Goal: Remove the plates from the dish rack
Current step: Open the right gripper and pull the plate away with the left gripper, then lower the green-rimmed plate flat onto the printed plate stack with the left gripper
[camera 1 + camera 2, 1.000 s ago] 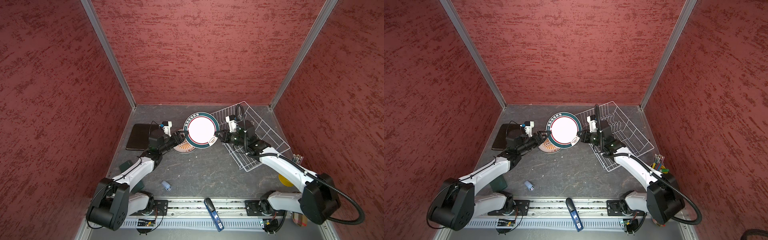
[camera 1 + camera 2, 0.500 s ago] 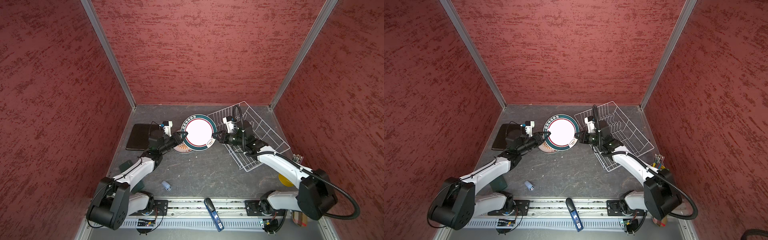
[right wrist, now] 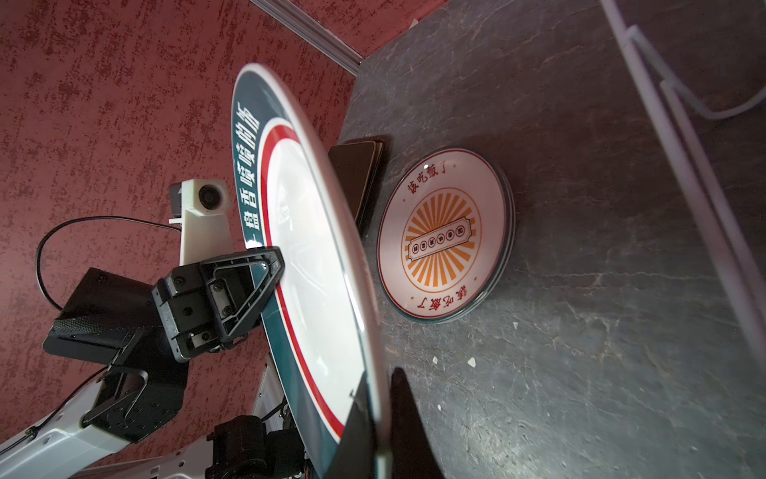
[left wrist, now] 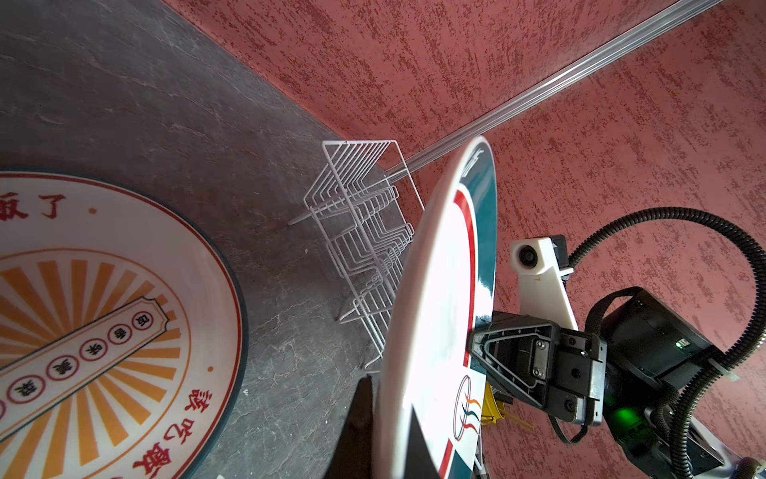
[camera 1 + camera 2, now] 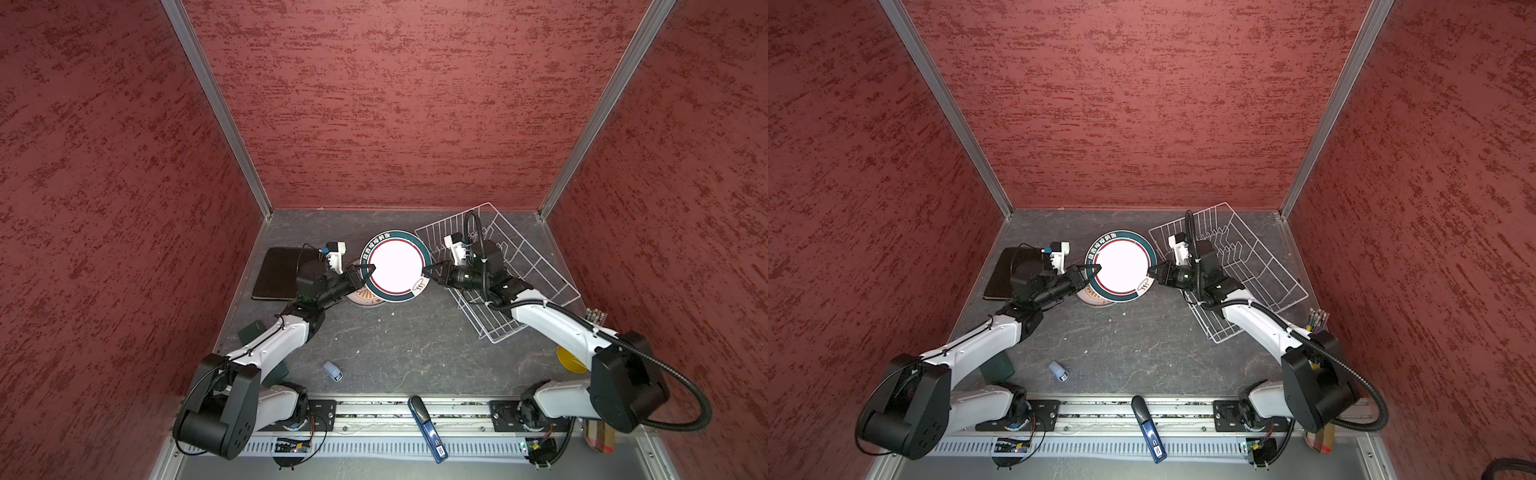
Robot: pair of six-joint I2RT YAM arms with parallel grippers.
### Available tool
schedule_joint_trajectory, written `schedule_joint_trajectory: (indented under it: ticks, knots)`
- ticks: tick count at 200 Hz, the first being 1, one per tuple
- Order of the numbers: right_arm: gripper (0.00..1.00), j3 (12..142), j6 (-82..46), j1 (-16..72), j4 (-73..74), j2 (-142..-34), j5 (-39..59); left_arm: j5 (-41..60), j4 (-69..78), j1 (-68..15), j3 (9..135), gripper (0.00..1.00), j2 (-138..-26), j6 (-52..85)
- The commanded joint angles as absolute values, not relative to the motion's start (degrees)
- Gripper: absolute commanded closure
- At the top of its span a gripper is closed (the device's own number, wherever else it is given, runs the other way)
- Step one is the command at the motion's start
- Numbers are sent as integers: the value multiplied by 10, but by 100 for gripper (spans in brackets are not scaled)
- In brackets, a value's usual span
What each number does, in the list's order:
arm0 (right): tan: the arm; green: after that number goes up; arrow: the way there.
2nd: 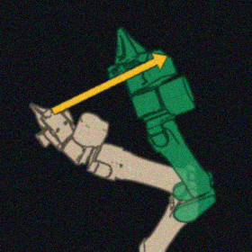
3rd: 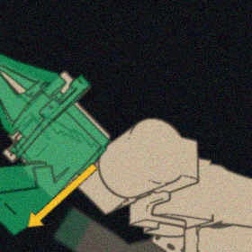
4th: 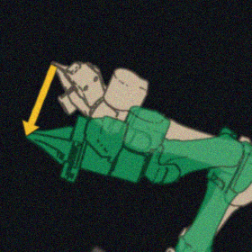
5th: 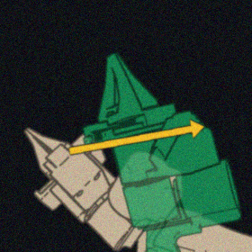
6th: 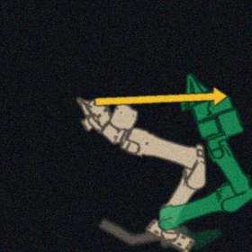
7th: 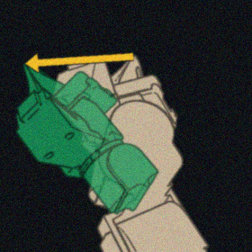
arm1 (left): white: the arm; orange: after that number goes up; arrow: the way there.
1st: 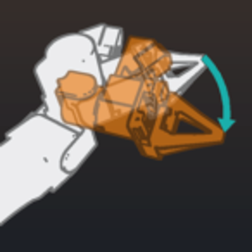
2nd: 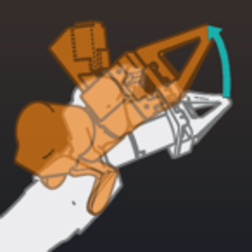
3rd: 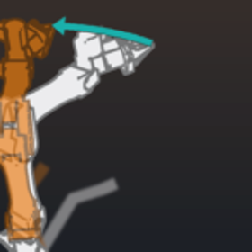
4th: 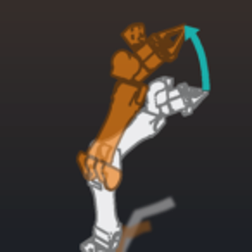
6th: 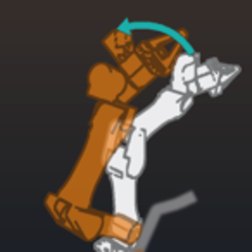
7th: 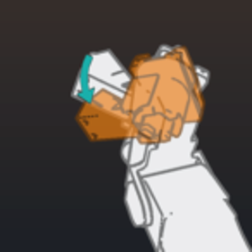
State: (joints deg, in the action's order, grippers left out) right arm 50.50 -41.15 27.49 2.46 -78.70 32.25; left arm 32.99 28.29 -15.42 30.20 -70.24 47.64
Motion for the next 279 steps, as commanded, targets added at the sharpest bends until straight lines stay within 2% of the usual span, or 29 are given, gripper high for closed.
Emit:
schedule_joint_trajectory:
  ticks: [1,12,36,54,63,76,124,168,279]
  knots:
    - [78,523,-393,284,77,-785,380,328,295,-154,301,100,-706,491]
    - [62,527,-392,284,75,-790,391,328,294,-154,301,100,-706,492]
    - [41,536,-394,284,65,-801,400,323,289,-153,301,100,-704,492]
    - [18,540,-395,284,54,-805,391,321,282,-151,301,100,-702,491]
    - [11,541,-395,284,49,-805,383,320,279,-150,301,100,-700,490]
    - [7,541,-394,284,44,-802,369,314,260,-148,298,100,-695,488]
    - [1,545,-382,284,13,-790,317,278,224,-130,285,100,-676,499]
    - [1,552,-360,283,-27,-779,268,261,214,-111,270,100,-671,515]
    - [1,554,-358,284,-34,-774,259,224,188,-95,257,100,-688,535]
